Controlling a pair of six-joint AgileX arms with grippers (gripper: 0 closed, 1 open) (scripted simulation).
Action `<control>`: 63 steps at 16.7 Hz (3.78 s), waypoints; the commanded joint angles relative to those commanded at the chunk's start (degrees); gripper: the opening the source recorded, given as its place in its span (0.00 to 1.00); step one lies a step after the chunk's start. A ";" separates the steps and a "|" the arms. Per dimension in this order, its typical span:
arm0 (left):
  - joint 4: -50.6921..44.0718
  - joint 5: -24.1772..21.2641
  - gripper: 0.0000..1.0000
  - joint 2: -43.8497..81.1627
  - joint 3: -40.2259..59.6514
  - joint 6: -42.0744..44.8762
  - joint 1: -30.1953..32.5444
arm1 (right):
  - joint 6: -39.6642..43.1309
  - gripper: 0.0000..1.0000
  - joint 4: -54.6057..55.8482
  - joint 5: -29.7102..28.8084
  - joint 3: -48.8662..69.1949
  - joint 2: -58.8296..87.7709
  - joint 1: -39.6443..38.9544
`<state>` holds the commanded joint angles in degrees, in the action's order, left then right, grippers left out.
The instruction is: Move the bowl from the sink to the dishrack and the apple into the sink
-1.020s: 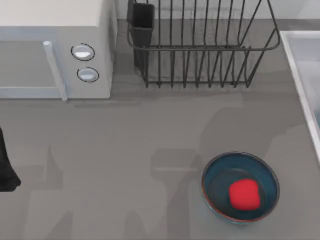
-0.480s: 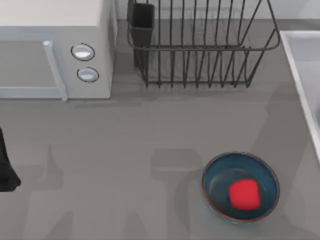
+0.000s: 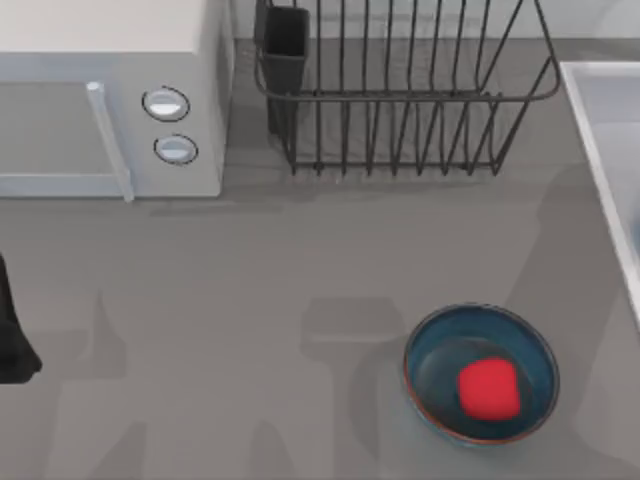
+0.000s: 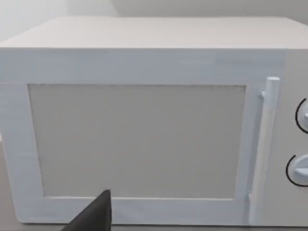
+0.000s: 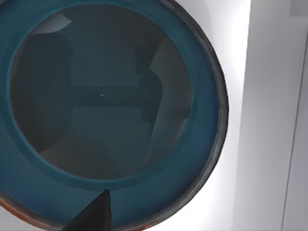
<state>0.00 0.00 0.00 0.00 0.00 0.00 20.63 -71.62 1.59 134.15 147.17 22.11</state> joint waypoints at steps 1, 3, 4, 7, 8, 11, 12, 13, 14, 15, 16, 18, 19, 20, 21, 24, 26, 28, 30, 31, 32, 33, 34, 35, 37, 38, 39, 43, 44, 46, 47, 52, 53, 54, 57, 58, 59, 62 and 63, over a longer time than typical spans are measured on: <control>0.00 0.00 1.00 0.00 0.00 0.00 0.00 | 0.00 1.00 0.00 0.00 0.00 0.00 0.00; 0.00 0.00 1.00 0.00 0.00 0.00 0.00 | -0.04 1.00 0.25 -0.06 -0.23 0.15 -0.31; 0.00 0.00 1.00 0.00 0.00 0.00 0.00 | -0.14 1.00 1.04 -0.04 -0.66 0.56 -0.24; 0.00 0.00 1.00 0.00 0.00 0.00 0.00 | -0.31 1.00 6.57 -0.08 -3.25 3.29 -0.28; 0.00 0.00 1.00 0.00 0.00 0.00 0.00 | -0.34 1.00 9.04 -0.10 -4.32 4.43 -0.32; 0.00 0.00 1.00 0.00 0.00 0.00 0.00 | -0.45 1.00 14.63 -0.15 -7.01 7.36 -0.41; 0.00 0.00 1.00 0.00 0.00 0.00 0.00 | -0.47 1.00 15.32 -0.15 -7.41 7.85 -0.42; 0.00 0.00 1.00 0.00 0.00 0.00 0.00 | -0.47 1.00 15.45 -0.16 -7.49 7.94 -0.42; 0.00 0.00 1.00 0.00 0.00 0.00 0.00 | -0.47 1.00 15.45 -0.16 -7.49 7.94 -0.42; 0.00 0.00 1.00 0.00 0.00 0.00 0.00 | -0.47 1.00 15.45 -0.16 -7.49 7.94 -0.42; 0.00 0.00 1.00 0.00 0.00 0.00 0.00 | -0.47 1.00 15.45 -0.16 -7.49 7.94 -0.42; 0.00 0.00 1.00 0.00 0.00 0.00 0.00 | -0.47 0.85 15.45 -0.16 -7.49 7.94 -0.42; 0.00 0.00 1.00 0.00 0.00 0.00 0.00 | -0.47 0.77 15.45 -0.16 -7.49 7.94 -0.42; 0.00 0.00 1.00 0.00 0.00 0.00 0.00 | -0.47 0.70 15.45 -0.16 -7.49 7.94 -0.42; 0.00 0.00 1.00 0.00 0.00 0.00 0.00 | -0.47 0.62 15.45 -0.16 -7.49 7.94 -0.42; 0.00 0.00 1.00 0.00 0.00 0.00 0.00 | -0.47 0.40 15.45 -0.16 -7.49 7.94 -0.42; 0.00 0.00 1.00 0.00 0.00 0.00 0.00 | -0.47 0.25 15.45 -0.16 -7.49 7.94 -0.42; 0.00 0.00 1.00 0.00 0.00 0.00 0.00 | -0.47 0.10 15.45 -0.16 -7.49 7.94 -0.42; 0.00 0.00 1.00 0.00 0.00 0.00 0.00 | -0.47 0.00 15.45 -0.16 -7.49 7.94 -0.42; 0.00 0.00 1.00 0.00 0.00 0.00 0.00 | -0.47 0.00 15.45 -0.16 -7.49 7.94 -0.42; 0.00 0.00 1.00 0.00 0.00 0.00 0.00 | -0.47 0.00 15.45 -0.16 -7.49 7.94 -0.42; 0.00 0.00 1.00 0.00 0.00 0.00 0.00 | -0.47 0.00 15.45 -0.16 -7.49 7.94 -0.42; 0.00 0.00 1.00 0.00 0.00 0.00 0.00 | -0.47 0.00 15.45 -0.16 -7.49 7.94 -0.42; 0.00 0.00 1.00 0.00 0.00 0.00 0.00 | -0.47 0.00 15.45 -0.16 -7.49 7.94 -0.42; 0.00 0.00 1.00 0.00 0.00 0.00 0.00 | -0.47 0.00 15.45 -0.16 -7.49 7.94 -0.42; 0.00 0.00 1.00 0.00 0.00 0.00 0.00 | -0.54 0.00 15.46 -0.11 -7.61 7.59 -0.63; 0.00 0.00 1.00 0.00 0.00 0.00 0.00 | -0.50 0.00 15.41 -0.11 -7.66 7.49 -0.58; 0.00 0.00 1.00 0.00 0.00 0.00 0.00 | 1.87 0.00 12.11 0.24 -10.84 1.50 1.87; 0.00 0.00 1.00 0.00 0.00 0.00 0.00 | 3.00 0.00 10.53 0.38 -12.31 -1.37 2.94; 0.00 0.00 1.00 0.00 0.00 0.00 0.00 | 5.77 0.00 6.56 0.71 -15.95 -8.75 5.49; 0.00 0.00 1.00 0.00 0.00 0.00 0.00 | 7.32 0.00 4.27 0.88 -18.01 -13.13 6.95; 0.00 0.00 1.00 0.00 0.00 0.00 0.00 | 15.66 0.00 -8.21 1.63 -29.68 -38.00 14.95; 0.00 0.00 1.00 0.00 0.00 0.00 0.00 | 17.25 0.00 -10.53 1.77 -31.93 -42.67 16.50; 0.00 0.00 1.00 0.00 0.00 0.00 0.00 | 18.76 0.00 -12.71 1.90 -34.02 -46.92 17.98; 0.00 0.00 1.00 0.00 0.00 0.00 0.00 | 22.45 0.00 -17.82 2.32 -38.75 -56.07 21.62; 0.00 0.00 1.00 0.00 0.00 0.00 0.00 | 23.30 0.00 -18.94 2.43 -39.77 -57.93 22.44; 0.00 0.00 1.00 0.00 0.00 0.00 0.00 | 23.89 0.00 -19.70 2.52 -40.43 -59.15 23.02; 0.00 0.00 1.00 0.00 0.00 0.00 0.00 | 24.25 0.00 -20.17 2.59 -40.81 -59.88 23.38; 0.00 0.00 1.00 0.00 0.00 0.00 0.00 | 24.25 0.00 -20.17 2.59 -40.81 -59.88 23.38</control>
<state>0.00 0.00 0.00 0.00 0.00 0.00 44.88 -91.79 4.18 93.34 87.28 45.49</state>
